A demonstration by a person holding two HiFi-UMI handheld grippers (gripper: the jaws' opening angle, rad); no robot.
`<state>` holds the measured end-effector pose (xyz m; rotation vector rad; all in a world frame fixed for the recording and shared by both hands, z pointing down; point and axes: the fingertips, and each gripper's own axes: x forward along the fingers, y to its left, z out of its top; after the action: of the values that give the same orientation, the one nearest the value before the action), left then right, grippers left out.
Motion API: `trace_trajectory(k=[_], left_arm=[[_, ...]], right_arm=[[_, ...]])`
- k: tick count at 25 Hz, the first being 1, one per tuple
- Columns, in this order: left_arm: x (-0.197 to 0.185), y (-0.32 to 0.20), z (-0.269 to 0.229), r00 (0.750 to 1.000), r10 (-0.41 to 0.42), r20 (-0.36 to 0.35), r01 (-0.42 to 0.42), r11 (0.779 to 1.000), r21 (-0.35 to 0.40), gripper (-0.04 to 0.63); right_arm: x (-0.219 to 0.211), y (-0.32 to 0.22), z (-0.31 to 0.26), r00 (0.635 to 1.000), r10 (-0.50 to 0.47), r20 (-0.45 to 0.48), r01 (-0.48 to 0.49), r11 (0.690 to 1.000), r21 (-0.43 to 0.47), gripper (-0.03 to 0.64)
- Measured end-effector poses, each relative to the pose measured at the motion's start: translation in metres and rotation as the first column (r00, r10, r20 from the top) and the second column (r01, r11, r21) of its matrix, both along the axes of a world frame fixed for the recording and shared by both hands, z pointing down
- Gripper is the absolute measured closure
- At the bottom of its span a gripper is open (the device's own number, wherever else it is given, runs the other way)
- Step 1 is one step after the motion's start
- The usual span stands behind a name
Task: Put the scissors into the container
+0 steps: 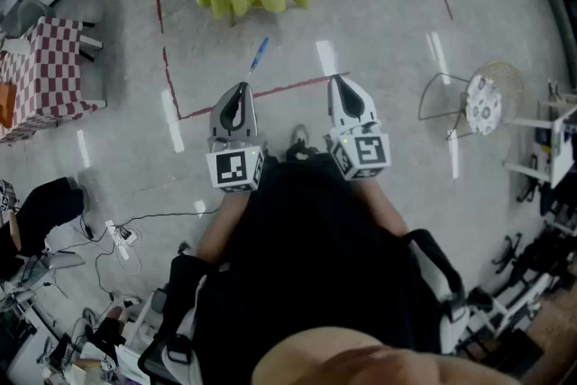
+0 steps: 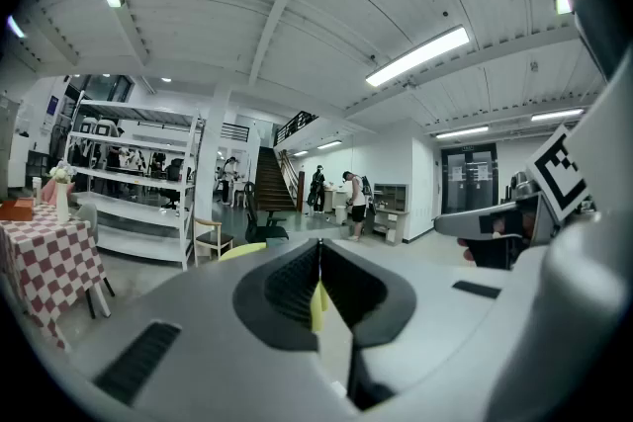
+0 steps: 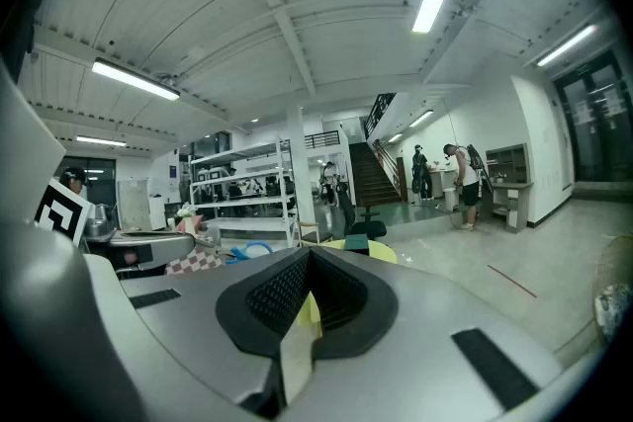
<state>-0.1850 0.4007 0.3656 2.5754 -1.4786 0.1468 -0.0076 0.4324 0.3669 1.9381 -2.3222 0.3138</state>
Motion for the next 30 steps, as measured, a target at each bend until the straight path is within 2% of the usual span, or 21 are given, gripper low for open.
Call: trace_trajectory(k=[5,11,15,19,30], left_arm=[[-0.004,0.002,0.007,0.999,0.022,0.047,-0.022,1.000,0.009,0.594],[-0.001,0.005,0.004,1.000,0.013,0.003,-0.013,1.000,-0.005,0.594],[0.003,0.007,0.011,0.998,0.041,0.037,-0.041,0.999,-0.004,0.594],[0.014,0.008,0.008,0.999,0.033,0.020,-0.033,0.999,-0.004,0.594],[0.061,0.009,0.009,0.999,-0.008,0.037,0.008,1.000,-0.013,0.594]], right_arm=[[-0.003,0.002,0.000,1.000,0.000,0.008,0.000,1.000,0.005,0.620],[0.001,0.009,0.001,0.998,0.028,0.055,-0.028,1.000,0.003,0.620],[0.002,0.010,-0.004,0.998,0.015,0.055,-0.016,1.000,0.017,0.620],[0.010,0.012,-0.003,0.998,0.007,0.055,-0.008,1.000,0.019,0.620],[0.056,0.009,0.008,0.997,-0.049,0.066,0.049,0.999,0.006,0.620]])
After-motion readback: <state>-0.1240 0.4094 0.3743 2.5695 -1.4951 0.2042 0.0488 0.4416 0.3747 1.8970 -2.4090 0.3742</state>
